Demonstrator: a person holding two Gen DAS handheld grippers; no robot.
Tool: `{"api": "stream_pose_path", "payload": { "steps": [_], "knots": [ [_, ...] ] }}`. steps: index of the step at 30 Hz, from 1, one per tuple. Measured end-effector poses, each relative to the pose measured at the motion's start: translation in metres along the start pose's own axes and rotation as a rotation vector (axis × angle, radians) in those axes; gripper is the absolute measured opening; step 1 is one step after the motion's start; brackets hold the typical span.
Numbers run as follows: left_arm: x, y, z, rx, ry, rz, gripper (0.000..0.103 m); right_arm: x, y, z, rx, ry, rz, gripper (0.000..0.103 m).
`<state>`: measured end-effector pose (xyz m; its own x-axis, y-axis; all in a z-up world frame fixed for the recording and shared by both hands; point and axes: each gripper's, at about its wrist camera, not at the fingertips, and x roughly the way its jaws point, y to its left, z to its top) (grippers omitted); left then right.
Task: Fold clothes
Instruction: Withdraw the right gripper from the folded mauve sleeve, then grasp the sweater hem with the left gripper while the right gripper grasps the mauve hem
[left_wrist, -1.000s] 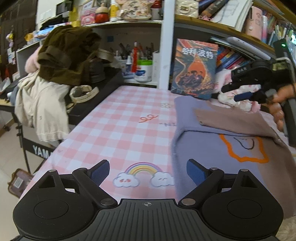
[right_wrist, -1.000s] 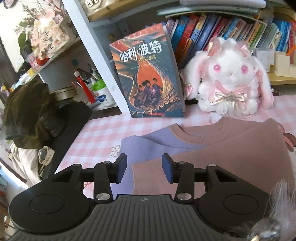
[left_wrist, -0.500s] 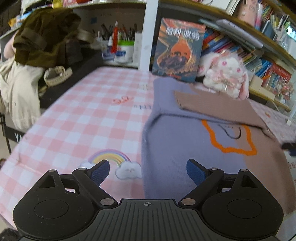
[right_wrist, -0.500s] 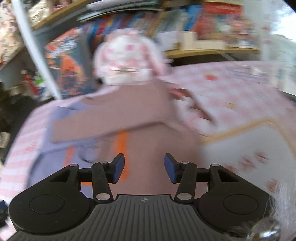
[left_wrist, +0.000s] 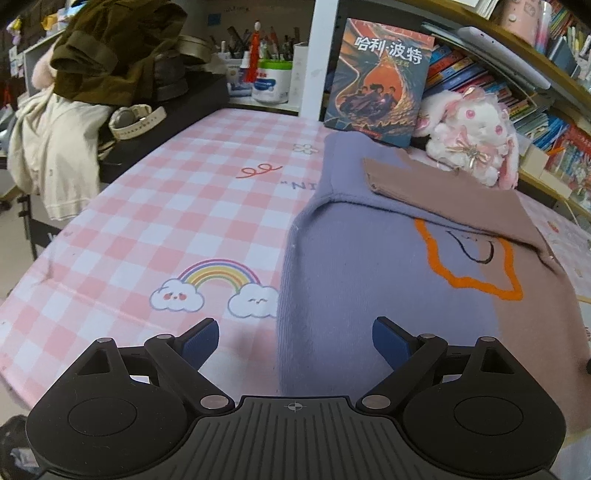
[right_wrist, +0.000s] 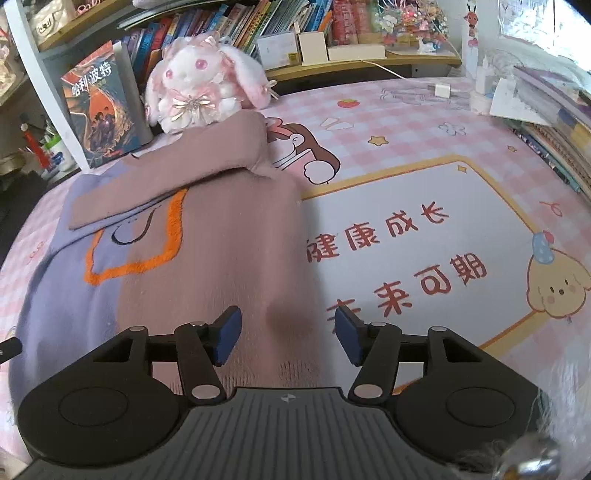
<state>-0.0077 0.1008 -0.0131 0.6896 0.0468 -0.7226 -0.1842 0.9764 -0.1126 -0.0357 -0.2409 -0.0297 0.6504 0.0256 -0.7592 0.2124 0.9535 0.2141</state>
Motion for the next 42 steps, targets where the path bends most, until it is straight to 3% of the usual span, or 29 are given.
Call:
{"api": "stream_pose_path", "payload": {
  "steps": [4,14,17,21,25,27,28,29,30,31,34,38,42],
  "knots": [
    [-0.004,-0.004,-0.006,-0.006,0.021,0.038,0.092,-0.005,-0.013,-0.004,0.017,0.012,0.033,0.057],
    [-0.019,0.011,-0.027,-0.082,0.070,0.050,0.091,-0.006,-0.035,-0.016,0.074,0.049,0.131,0.057],
    [-0.017,0.016,-0.028,-0.098,0.086,0.054,0.079,-0.006,-0.036,-0.017,0.068,0.048,0.148,0.057],
    [-0.014,0.016,-0.028,-0.109,0.080,0.050,0.074,-0.003,-0.034,-0.015,0.055,0.060,0.165,0.051],
    [-0.010,0.013,-0.023,-0.104,0.078,0.020,0.058,0.002,-0.029,-0.011,0.043,0.075,0.180,0.042],
    [-0.006,0.011,-0.018,-0.102,0.079,-0.005,0.044,0.005,-0.025,-0.010,0.038,0.080,0.181,0.036],
    [-0.004,0.010,-0.017,-0.101,0.079,-0.018,0.033,0.007,-0.024,-0.009,0.038,0.086,0.186,0.028],
    [-0.001,0.008,-0.015,-0.101,0.084,-0.028,0.014,0.009,-0.024,-0.008,0.041,0.092,0.192,0.023],
    [0.001,0.006,-0.013,-0.100,0.090,-0.038,0.009,0.011,-0.023,-0.007,0.046,0.101,0.199,0.015],
    [0.002,0.004,-0.011,-0.100,0.089,-0.048,0.006,0.014,-0.023,-0.006,0.053,0.106,0.205,0.013],
    [-0.002,-0.006,-0.005,-0.085,0.068,-0.114,0.005,0.012,-0.018,-0.002,0.061,0.100,0.232,0.011],
    [-0.012,-0.024,0.003,-0.033,0.038,-0.205,0.008,-0.004,-0.009,0.005,0.061,0.026,0.363,0.011],
    [-0.004,-0.015,0.005,-0.074,0.080,-0.218,0.016,0.002,-0.010,0.008,0.091,0.058,0.339,0.012]
  ]
}}
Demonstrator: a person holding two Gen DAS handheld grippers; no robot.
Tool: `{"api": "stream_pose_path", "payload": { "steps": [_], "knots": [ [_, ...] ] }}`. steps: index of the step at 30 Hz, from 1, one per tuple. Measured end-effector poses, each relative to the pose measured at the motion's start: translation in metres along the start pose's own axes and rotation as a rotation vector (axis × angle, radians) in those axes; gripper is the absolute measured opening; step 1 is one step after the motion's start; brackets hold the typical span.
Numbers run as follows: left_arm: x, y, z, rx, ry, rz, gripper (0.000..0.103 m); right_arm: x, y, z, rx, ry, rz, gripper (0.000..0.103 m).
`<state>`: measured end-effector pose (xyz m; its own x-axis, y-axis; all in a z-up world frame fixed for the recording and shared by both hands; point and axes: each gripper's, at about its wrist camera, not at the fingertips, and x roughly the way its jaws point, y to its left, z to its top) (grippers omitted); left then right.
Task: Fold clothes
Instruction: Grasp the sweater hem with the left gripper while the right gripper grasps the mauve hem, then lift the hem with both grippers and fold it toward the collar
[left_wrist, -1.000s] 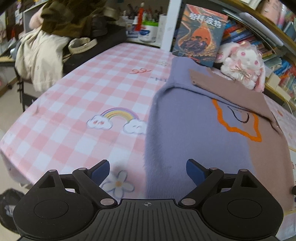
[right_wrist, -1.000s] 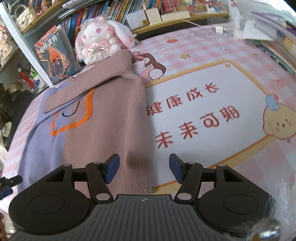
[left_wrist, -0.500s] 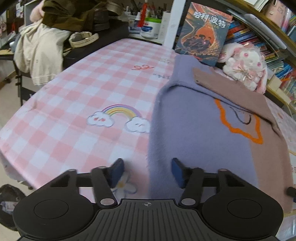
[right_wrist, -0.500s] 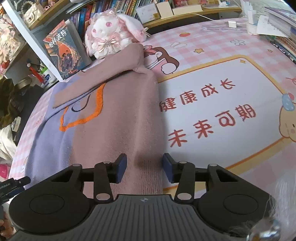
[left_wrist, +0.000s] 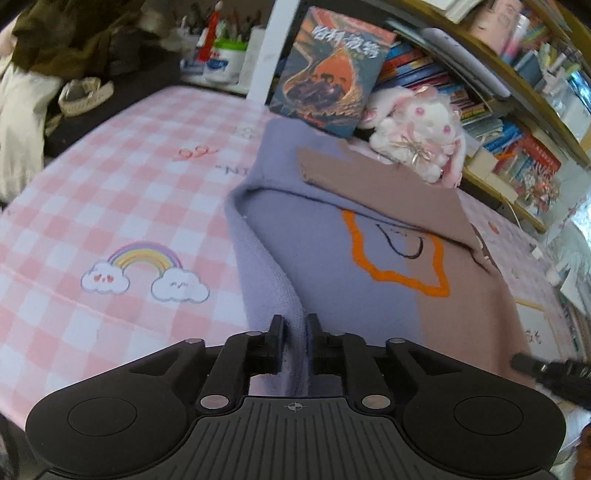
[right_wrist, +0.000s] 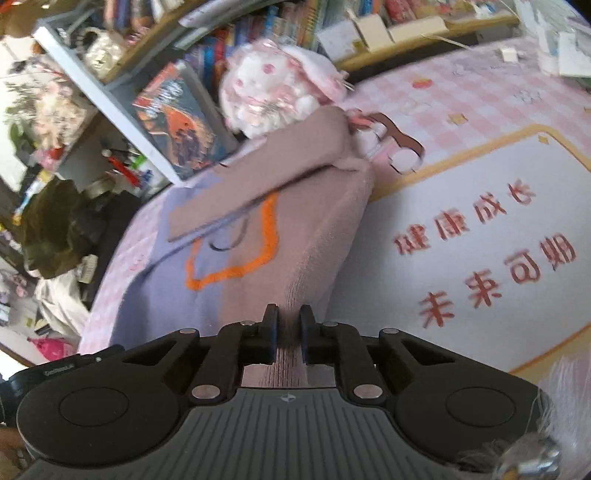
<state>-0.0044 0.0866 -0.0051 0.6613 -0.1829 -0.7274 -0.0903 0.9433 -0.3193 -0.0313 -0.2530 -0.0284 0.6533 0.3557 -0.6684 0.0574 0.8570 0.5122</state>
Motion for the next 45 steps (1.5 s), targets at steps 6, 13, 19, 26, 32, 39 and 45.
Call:
{"api": "stream_pose_path", "payload": {
  "steps": [6,13,19,26,32,39,45],
  "knots": [
    [0.004,0.029,-0.003,-0.179,0.068,-0.069,0.076,0.002,-0.020,-0.008,0.086,0.022,-0.051,0.035],
    [0.011,0.042,-0.006,-0.273,0.072,-0.122,0.073,0.003,-0.029,-0.011,0.141,0.034,-0.040,0.042],
    [0.014,0.050,-0.003,-0.319,0.069,-0.113,0.049,0.011,-0.028,-0.006,0.163,0.045,-0.004,0.042],
    [0.013,0.054,-0.004,-0.346,0.093,-0.121,0.045,0.016,-0.031,-0.002,0.190,0.088,0.040,0.034],
    [0.010,0.045,-0.013,-0.340,0.113,-0.132,0.033,0.011,-0.040,-0.008,0.224,0.097,0.041,0.016],
    [0.001,0.049,-0.025,-0.365,0.139,-0.105,0.004,-0.008,-0.050,-0.015,0.229,0.078,0.034,0.010],
    [-0.019,0.046,-0.041,-0.372,0.132,-0.135,0.004,-0.034,-0.054,-0.027,0.226,0.084,0.054,0.010]
  ]
}}
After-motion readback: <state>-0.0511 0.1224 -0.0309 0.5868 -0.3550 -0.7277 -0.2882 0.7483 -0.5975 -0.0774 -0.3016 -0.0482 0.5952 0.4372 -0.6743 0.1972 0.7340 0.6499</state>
